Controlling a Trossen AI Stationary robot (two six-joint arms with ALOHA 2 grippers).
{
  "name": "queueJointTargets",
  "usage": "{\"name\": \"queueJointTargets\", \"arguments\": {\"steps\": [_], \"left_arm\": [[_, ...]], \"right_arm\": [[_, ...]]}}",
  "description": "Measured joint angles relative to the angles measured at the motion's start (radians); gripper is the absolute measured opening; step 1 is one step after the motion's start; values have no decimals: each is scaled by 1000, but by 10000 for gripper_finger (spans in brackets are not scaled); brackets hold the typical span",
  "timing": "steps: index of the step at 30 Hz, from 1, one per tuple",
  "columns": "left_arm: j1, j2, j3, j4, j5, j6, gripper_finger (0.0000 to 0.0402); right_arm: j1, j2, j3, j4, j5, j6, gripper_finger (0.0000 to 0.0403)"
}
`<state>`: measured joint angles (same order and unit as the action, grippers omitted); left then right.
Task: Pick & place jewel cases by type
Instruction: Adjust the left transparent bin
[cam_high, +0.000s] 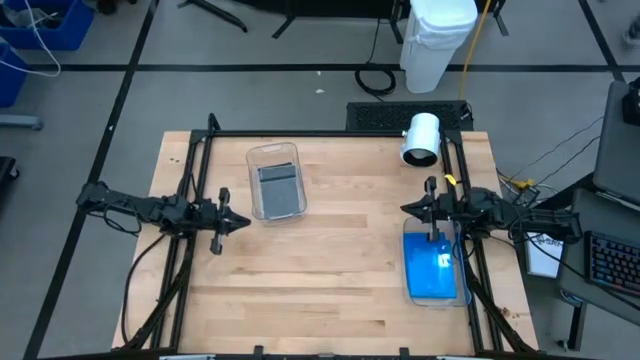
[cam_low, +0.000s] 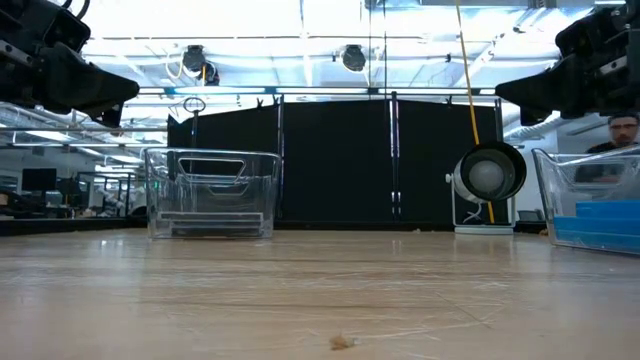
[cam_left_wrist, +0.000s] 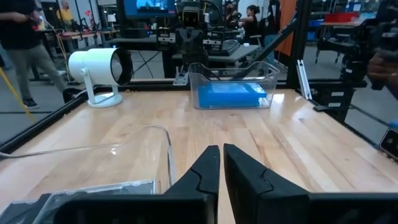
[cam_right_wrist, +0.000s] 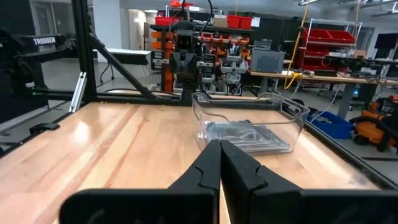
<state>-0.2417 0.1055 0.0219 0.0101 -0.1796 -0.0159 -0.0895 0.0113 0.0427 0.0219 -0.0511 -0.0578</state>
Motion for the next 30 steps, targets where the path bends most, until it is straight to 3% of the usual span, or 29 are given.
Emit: {"name": "queueJointTargets", "arguments": {"steps": [30], "left_arm": [[0,0,-1,2,-3,37,47]], "right_arm": [[0,0,-1,12,1,46,3]]}}
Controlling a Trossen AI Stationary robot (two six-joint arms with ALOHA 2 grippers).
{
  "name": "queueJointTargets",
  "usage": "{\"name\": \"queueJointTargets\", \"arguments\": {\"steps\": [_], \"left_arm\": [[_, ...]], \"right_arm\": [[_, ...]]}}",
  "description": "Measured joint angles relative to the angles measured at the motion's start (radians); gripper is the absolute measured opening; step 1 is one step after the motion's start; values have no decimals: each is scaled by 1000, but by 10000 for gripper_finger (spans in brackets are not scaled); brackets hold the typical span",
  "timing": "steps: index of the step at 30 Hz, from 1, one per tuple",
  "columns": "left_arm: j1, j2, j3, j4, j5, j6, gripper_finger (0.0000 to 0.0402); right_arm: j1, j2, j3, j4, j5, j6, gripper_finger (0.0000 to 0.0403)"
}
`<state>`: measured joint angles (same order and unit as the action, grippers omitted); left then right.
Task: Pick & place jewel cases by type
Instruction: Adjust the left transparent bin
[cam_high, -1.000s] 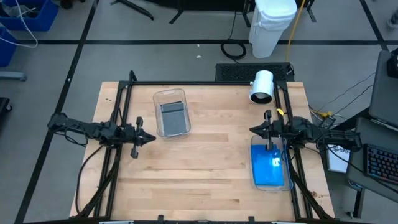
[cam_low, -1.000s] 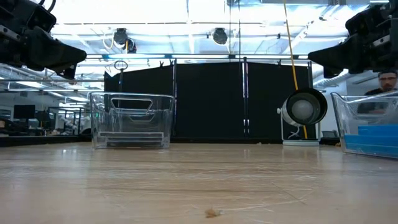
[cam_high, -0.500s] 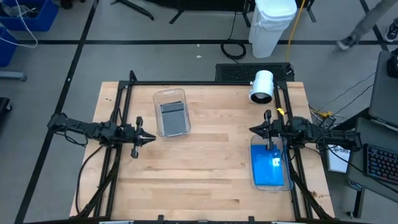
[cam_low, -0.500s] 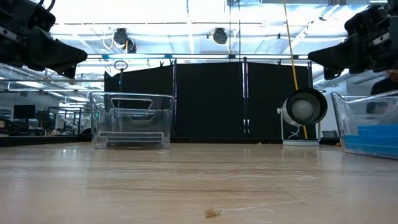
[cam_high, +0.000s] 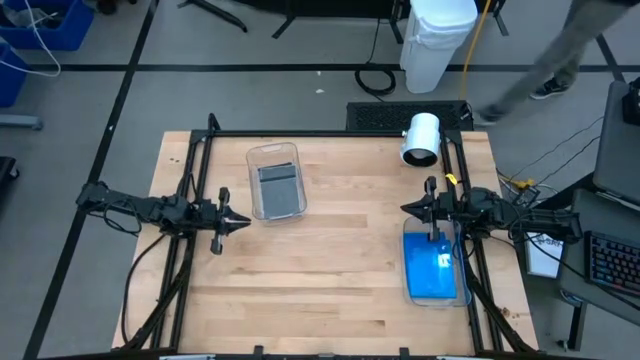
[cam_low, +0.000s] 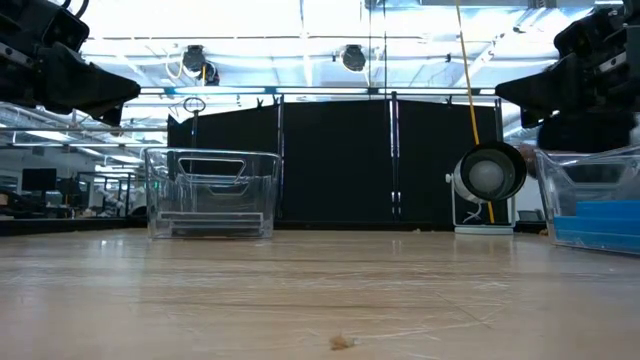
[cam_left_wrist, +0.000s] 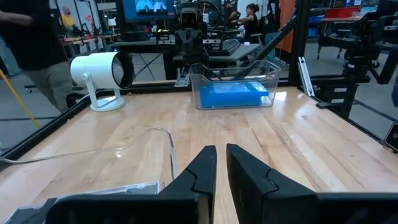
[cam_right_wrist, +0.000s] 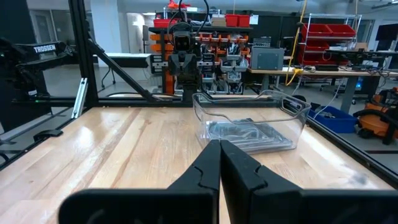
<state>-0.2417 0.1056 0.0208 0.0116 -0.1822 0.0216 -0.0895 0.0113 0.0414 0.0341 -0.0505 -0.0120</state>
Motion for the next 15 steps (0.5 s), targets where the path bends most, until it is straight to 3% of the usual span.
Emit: {"name": "queueJointTargets", "arguments": {"steps": [15], "left_arm": [[0,0,0,0,0,0,47]], "right_arm": [[0,0,0,1,0,0,1]]}}
